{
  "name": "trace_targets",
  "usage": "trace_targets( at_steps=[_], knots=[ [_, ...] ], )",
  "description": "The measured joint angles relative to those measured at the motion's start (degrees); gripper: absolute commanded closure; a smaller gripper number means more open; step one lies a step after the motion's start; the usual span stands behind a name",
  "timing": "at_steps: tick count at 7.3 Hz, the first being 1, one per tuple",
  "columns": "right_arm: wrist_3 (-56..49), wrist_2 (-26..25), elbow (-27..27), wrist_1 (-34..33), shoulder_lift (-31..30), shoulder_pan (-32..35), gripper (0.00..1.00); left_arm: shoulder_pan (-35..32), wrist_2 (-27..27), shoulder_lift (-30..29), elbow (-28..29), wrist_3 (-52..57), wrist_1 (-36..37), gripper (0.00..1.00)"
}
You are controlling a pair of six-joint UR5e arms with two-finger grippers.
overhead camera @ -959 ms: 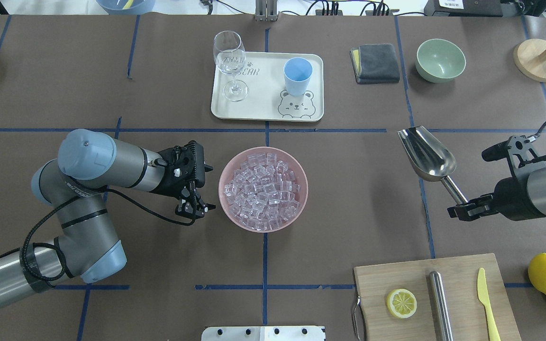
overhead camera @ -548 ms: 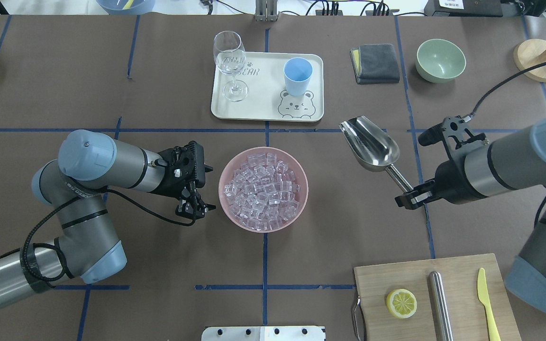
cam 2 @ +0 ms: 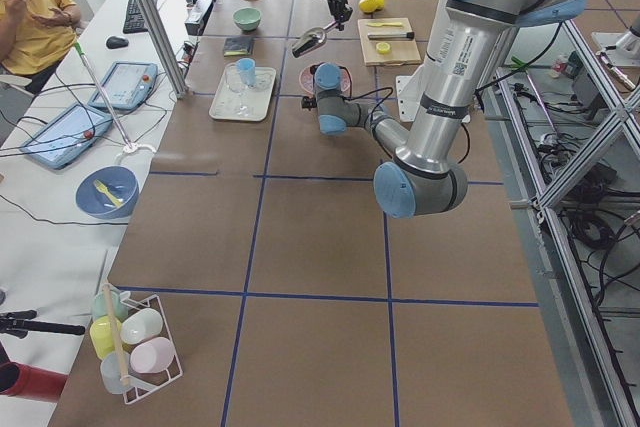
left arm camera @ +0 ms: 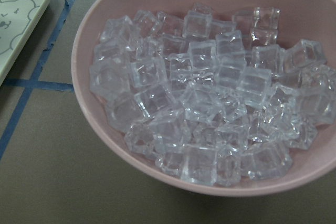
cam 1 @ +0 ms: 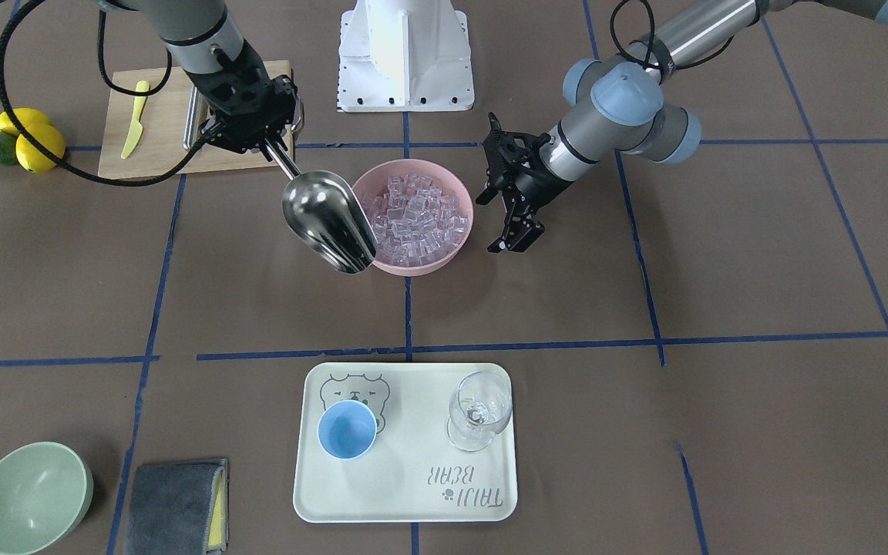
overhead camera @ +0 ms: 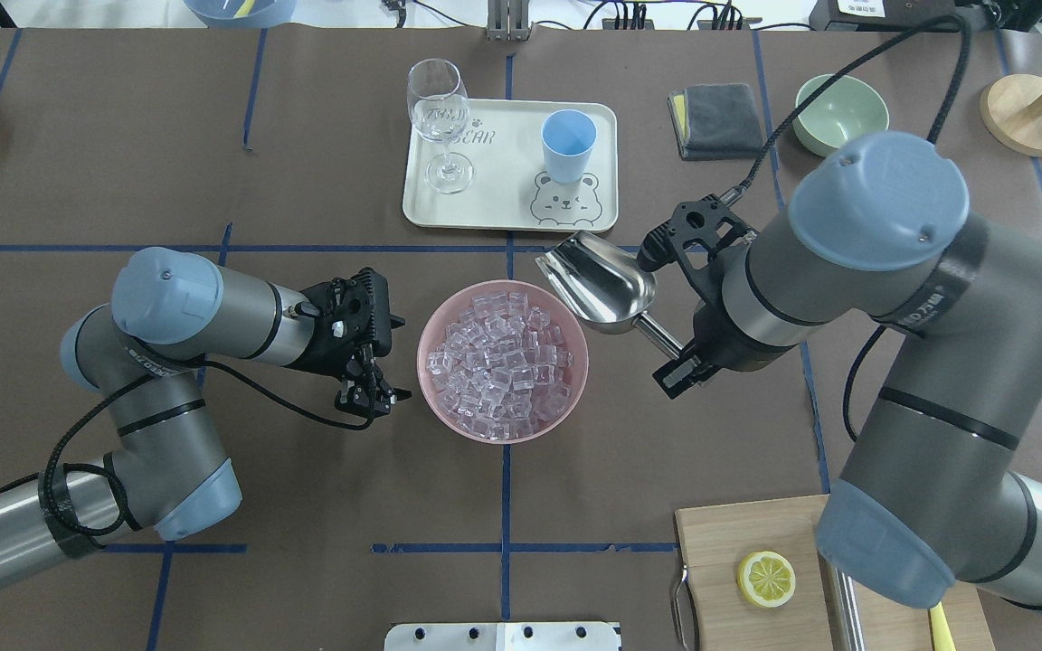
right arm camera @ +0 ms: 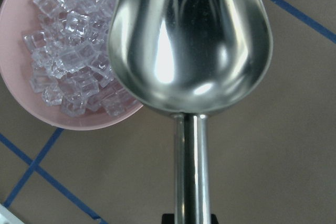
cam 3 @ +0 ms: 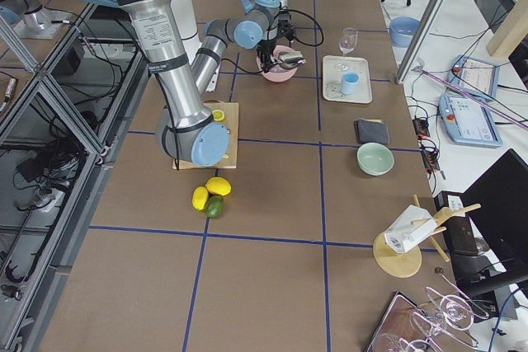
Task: Put ice in cup with scoop
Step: 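Lift the scoop and carry it toward the pink bowl with the right gripper, then swing the right arm over and lower the scoop into the bowl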
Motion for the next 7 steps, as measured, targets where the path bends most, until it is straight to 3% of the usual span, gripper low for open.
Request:
trace_targets(
  at_steps=[4,7],
  knots=[
    [-20.5,-2.5,-0.61,-29.12,12.63,-0.42,1.0,-0.57,0.08,0.0,0.16,-0.32,0.16,0.0],
    [-29.74,-4.89,-9.69,-42.66,23.81,-0.41,1.0,-0.87,0.09,-0.02,0.24,-0.68,0.18,0.0]
  ],
)
